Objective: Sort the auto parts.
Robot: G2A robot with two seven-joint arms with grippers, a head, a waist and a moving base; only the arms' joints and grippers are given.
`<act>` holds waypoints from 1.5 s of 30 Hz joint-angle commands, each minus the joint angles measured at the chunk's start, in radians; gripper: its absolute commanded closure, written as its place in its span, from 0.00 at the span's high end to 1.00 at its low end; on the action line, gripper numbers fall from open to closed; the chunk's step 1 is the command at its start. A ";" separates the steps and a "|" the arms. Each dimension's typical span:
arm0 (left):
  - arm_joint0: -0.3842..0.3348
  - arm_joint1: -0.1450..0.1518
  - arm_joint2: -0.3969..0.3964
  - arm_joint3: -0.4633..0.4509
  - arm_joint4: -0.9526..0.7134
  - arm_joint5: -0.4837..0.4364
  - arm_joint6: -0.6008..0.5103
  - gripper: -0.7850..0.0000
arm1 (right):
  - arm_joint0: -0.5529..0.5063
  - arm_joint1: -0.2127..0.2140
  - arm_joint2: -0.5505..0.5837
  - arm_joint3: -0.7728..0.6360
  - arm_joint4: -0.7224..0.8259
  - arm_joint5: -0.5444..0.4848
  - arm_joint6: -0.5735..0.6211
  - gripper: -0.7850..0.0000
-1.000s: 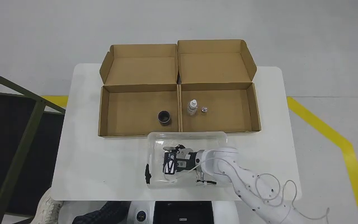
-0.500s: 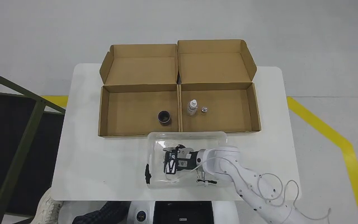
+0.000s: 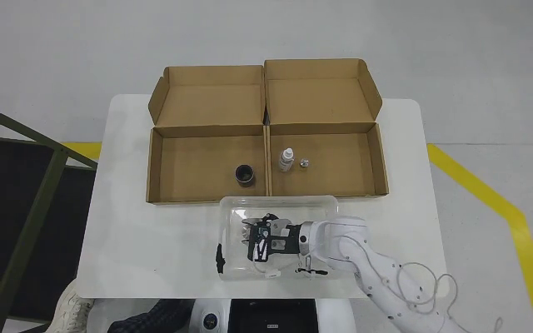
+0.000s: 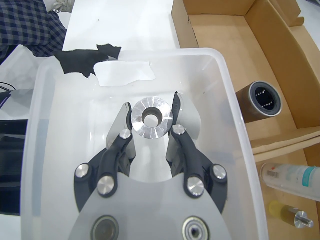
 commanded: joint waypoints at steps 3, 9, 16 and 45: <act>0.000 0.000 0.000 0.000 0.000 0.000 0.000 1.00 | -0.026 0.008 0.032 -0.051 0.019 0.010 -0.018 0.00; 0.000 0.000 0.000 0.000 0.000 0.000 0.000 1.00 | -0.063 0.020 0.080 -0.116 0.046 0.013 -0.052 0.00; 0.000 0.000 0.000 0.000 0.000 0.000 0.000 1.00 | -0.092 0.032 0.155 -0.177 0.106 0.022 -0.094 0.00; 0.000 0.000 0.000 0.000 0.000 0.000 0.000 1.00 | -0.141 0.056 0.386 -0.244 0.347 0.066 -0.257 0.00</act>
